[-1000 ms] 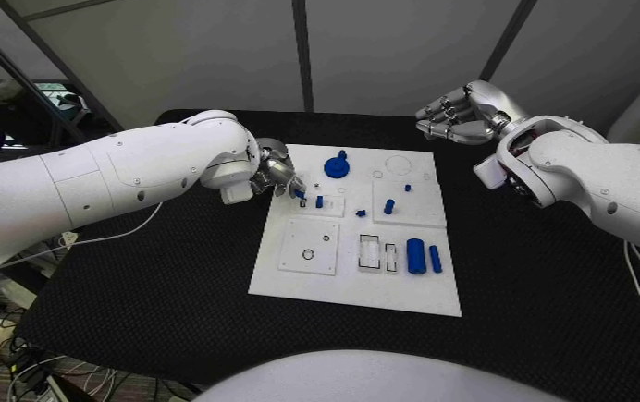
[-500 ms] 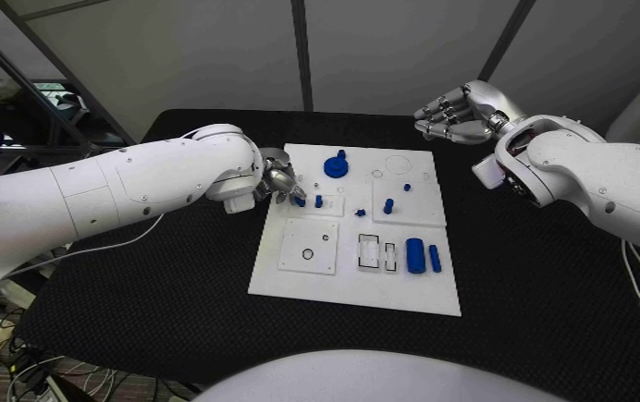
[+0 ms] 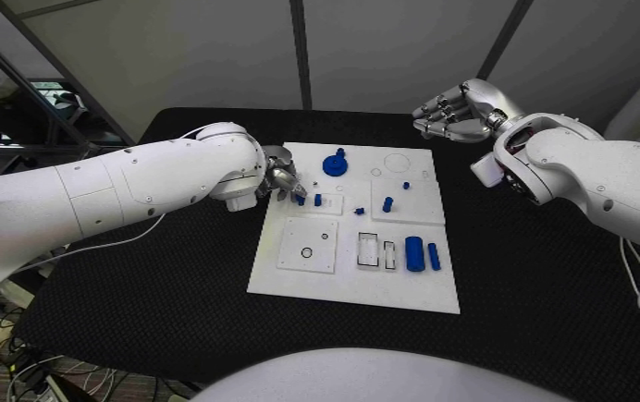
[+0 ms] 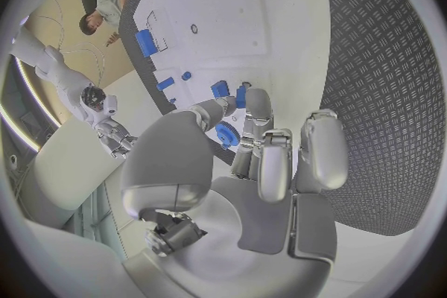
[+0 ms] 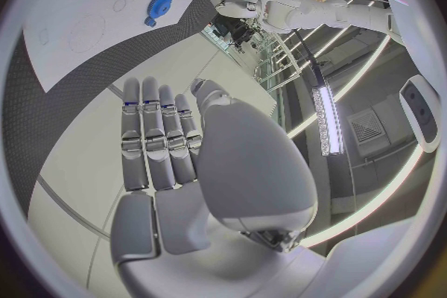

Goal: Assemble the parts on the task board

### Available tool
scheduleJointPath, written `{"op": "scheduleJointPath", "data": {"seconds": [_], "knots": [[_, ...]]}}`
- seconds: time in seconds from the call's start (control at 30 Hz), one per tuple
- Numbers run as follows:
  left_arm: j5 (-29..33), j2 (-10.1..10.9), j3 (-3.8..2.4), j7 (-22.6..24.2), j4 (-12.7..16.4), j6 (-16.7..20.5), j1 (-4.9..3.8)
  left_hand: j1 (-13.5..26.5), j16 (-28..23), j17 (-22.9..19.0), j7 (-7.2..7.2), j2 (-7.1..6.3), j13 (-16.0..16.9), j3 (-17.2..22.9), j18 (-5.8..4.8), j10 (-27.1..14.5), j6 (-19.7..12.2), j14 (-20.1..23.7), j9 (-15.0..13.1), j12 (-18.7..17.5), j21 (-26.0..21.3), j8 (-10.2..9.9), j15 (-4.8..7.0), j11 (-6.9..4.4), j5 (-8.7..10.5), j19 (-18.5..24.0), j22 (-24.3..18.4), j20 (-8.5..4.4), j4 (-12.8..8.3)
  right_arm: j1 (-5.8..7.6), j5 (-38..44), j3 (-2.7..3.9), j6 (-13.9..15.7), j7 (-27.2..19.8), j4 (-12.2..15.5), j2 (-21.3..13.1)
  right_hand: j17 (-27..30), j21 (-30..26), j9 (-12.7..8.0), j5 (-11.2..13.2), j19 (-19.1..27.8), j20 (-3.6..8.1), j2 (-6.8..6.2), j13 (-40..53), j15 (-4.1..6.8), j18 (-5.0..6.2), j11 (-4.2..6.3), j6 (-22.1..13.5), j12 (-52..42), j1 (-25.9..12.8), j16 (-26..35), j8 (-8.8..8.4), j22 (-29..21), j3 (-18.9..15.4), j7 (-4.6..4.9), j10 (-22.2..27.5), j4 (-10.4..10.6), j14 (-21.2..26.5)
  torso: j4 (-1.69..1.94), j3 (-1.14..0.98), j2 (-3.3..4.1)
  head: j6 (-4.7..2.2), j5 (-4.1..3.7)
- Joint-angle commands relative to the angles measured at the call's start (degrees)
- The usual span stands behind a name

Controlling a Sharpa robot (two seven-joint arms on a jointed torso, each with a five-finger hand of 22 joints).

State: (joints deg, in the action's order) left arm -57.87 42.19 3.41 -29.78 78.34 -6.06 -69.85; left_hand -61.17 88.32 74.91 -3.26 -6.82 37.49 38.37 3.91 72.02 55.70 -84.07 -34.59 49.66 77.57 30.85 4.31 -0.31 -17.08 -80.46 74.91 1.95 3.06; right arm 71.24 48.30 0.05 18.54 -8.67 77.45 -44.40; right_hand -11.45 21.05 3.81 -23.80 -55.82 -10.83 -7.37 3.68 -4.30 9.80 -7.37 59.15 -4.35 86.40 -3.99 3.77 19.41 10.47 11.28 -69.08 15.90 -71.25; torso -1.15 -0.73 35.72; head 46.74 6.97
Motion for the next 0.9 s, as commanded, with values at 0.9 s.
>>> {"op": "scheduleJointPath", "data": {"seconds": [0.9], "knots": [[-6.15,-0.46,-0.04,-0.48,-0.04,-2.55,-0.06,1.02,0.16,12.94,0.59,0.21,0.45,8.65,-0.11,2.22,0.02,-5.29,0.14,0.75,0.30,0.91,0.51,-1.41,-1.95,-0.18,2.42,-0.29,-8.45,0.10,-0.14,0.03,-0.66,-0.08,0.07,0.05,0.08,-0.20,0.00,-0.16,-0.47,0.08,0.19,0.01,-0.38,0.61,-0.06,-0.36,0.12,-0.14,0.32,0.00,-0.08,0.39,0.01,0.53,-0.06,-0.11,0.04,0.05,-0.03,-0.01,0.02]]}}
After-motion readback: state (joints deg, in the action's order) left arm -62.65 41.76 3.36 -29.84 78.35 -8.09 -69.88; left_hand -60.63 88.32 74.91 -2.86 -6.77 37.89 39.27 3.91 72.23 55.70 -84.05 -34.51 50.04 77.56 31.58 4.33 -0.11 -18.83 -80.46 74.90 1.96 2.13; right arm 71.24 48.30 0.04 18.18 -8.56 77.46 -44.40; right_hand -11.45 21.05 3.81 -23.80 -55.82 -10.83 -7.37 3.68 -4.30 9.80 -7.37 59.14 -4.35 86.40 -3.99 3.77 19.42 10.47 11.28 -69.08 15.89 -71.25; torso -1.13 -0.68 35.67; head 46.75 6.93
